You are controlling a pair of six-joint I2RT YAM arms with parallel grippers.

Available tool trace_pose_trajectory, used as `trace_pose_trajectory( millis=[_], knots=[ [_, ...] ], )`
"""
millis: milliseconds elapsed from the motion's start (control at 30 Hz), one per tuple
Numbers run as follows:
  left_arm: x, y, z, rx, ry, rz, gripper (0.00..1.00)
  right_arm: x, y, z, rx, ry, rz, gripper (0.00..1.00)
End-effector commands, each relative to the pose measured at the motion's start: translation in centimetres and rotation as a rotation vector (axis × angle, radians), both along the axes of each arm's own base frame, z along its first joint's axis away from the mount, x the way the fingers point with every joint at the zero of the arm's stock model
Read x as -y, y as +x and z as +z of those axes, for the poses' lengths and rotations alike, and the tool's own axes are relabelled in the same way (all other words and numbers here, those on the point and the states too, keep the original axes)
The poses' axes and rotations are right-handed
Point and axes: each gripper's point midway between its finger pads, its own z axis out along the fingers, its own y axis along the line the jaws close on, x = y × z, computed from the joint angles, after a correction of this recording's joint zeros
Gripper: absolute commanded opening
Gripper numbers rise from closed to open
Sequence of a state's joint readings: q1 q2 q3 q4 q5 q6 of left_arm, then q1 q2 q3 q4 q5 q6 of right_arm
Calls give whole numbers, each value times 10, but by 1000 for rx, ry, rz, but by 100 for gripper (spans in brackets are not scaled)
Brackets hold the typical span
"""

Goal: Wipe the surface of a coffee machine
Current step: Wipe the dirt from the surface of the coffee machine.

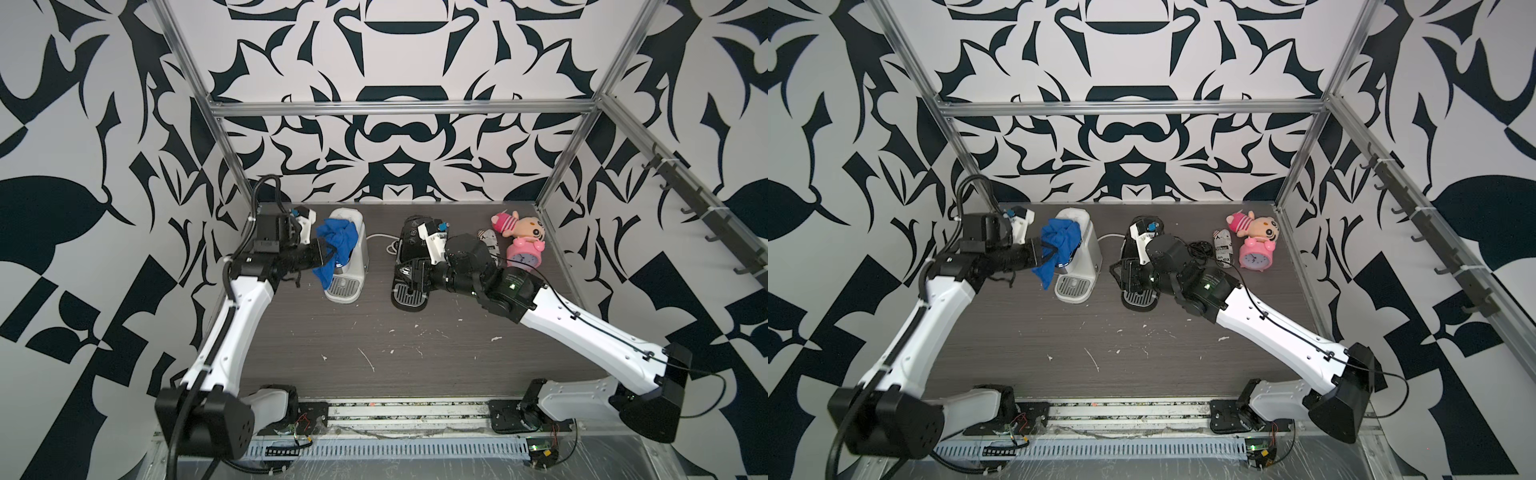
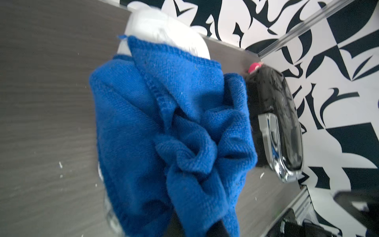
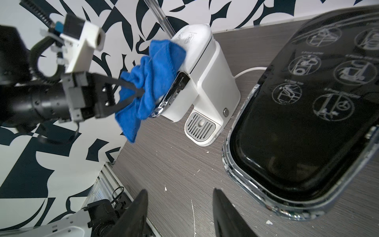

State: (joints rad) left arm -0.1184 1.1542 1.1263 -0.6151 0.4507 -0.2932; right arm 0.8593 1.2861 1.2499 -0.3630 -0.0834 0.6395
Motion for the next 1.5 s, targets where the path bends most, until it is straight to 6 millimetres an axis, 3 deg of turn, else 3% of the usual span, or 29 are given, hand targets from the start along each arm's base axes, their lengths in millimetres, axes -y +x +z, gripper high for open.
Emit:
trace_pose_trajectory(
  millis=[0,200,367,467,567,800,1000,1133,1367,1467],
  knots=[
    [1,-36,-23,-70,-2,-36,0,-10,-1,20,33,46,31,54],
    [20,-82,-31,-111,-115,-161,0,-16,-4,21,23,50,47,53],
    [31,-92,-34,-175,-240,-176,0,-10,-7,20,25,30,35,53],
    [28,-81,-39,-189,-265,-106,0,-8,-8,19,27,31,30,53],
    [11,-65,-41,-171,-226,34,0,-10,-9,18,21,38,38,52],
    [-38,-44,-8,-1,-196,291,0,-2,-14,17,22,40,30,52],
    [-71,-34,-6,9,-156,437,0,11,-18,19,39,39,4,52],
    [-93,-15,11,70,-214,508,0,15,-19,19,41,41,-8,52],
    [-73,27,43,69,-469,234,0,11,-20,21,34,47,7,52],
    [-67,31,37,38,-491,177,0,12,-19,17,33,40,0,52]
  ],
)
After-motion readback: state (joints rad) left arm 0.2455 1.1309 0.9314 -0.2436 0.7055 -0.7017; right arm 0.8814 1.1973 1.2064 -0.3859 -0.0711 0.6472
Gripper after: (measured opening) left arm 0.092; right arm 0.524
